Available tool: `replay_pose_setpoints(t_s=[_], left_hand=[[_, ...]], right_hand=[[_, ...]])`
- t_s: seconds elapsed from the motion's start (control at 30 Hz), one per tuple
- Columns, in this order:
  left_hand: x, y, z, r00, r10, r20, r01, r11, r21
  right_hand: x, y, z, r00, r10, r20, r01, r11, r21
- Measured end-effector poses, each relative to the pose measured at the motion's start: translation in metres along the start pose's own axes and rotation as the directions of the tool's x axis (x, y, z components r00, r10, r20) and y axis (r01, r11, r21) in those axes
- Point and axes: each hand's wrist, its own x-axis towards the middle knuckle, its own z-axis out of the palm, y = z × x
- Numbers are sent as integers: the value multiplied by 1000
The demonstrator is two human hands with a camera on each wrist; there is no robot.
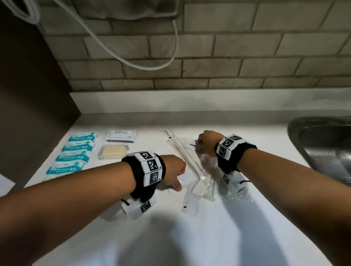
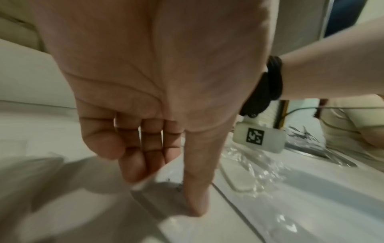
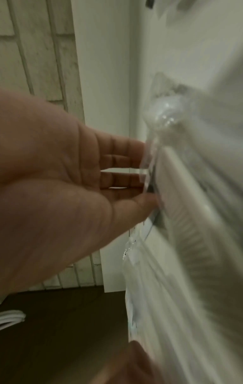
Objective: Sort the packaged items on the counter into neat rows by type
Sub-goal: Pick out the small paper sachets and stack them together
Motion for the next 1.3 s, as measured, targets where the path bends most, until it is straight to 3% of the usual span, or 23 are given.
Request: replay_pose_setpoints(t_s=[0.2, 0.3, 0.4, 0.67, 0.87, 1.13, 1.3], left_hand=[[4, -30, -30, 980, -61, -190, 9, 964, -267], [6, -42, -44, 952, -156, -262, 11, 877, -481], [9, -44, -50, 932, -294, -213, 45, 675, -737], [16, -40, -48, 910, -389, -144, 63, 472, -879], [14, -41, -48, 896, -386, -219, 3, 499, -867], [6, -45, -50, 868, -394, -302, -80, 490, -868], [3, -59, -54, 705, -545, -454, 22, 656, -754]], right_hand=[[10, 17, -10, 998, -51, -22, 53, 992, 117], [11, 23, -21, 997, -60, -57, 72, 967, 243], [11, 23, -31, 992, -79, -100, 111, 922, 372], [9, 17, -41, 978, -121, -167, 193, 827, 528], [-1, 7, -49, 946, -167, -278, 293, 808, 512], [-10, -7, -55, 930, -212, -300, 340, 806, 485], [-15, -2, -54, 925, -266, -271, 361, 836, 413]])
